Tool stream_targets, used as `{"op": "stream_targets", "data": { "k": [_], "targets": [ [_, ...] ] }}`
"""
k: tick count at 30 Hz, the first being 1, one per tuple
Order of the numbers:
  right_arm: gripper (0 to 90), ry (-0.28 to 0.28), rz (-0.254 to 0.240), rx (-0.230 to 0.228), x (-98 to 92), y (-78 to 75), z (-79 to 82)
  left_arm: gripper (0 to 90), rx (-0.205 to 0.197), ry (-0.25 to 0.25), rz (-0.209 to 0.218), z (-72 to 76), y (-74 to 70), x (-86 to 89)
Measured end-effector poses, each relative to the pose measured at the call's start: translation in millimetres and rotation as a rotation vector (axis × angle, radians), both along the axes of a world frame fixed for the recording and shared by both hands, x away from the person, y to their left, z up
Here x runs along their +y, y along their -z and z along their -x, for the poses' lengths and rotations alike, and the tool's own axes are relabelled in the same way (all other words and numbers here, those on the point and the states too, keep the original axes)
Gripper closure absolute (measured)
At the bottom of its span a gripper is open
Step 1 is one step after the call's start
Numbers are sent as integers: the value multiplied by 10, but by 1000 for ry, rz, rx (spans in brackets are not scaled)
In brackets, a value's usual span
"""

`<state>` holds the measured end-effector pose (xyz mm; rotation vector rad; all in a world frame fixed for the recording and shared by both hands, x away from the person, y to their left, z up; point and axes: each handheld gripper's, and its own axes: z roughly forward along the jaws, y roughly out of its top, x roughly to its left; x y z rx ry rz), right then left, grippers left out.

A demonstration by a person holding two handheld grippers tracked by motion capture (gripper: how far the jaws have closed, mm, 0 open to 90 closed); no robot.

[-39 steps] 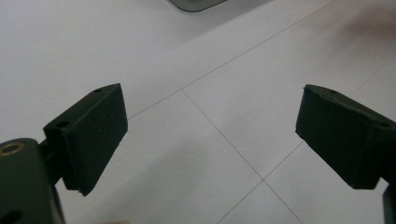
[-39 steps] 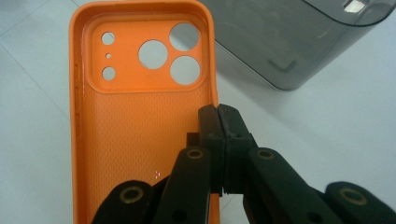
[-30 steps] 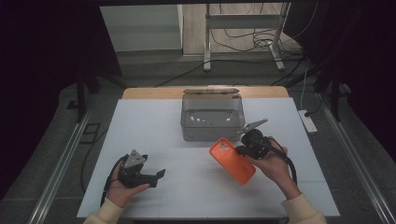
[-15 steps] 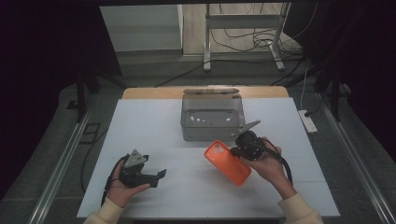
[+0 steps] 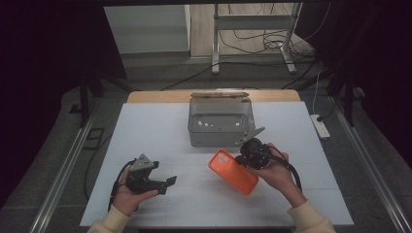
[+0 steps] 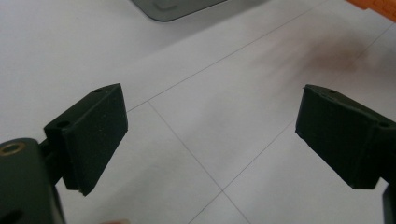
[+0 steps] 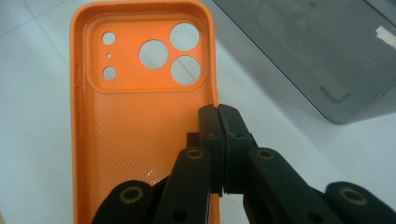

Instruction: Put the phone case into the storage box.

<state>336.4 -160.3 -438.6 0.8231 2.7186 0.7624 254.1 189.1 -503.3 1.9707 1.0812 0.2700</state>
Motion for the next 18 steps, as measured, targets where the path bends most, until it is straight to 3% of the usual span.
{"op": "stream_targets", "data": {
  "k": [18],
  "targets": [
    [893,-17,5,-17,25,-17,31,119,15,36,40,-86,-135,-111]
  ]
}}
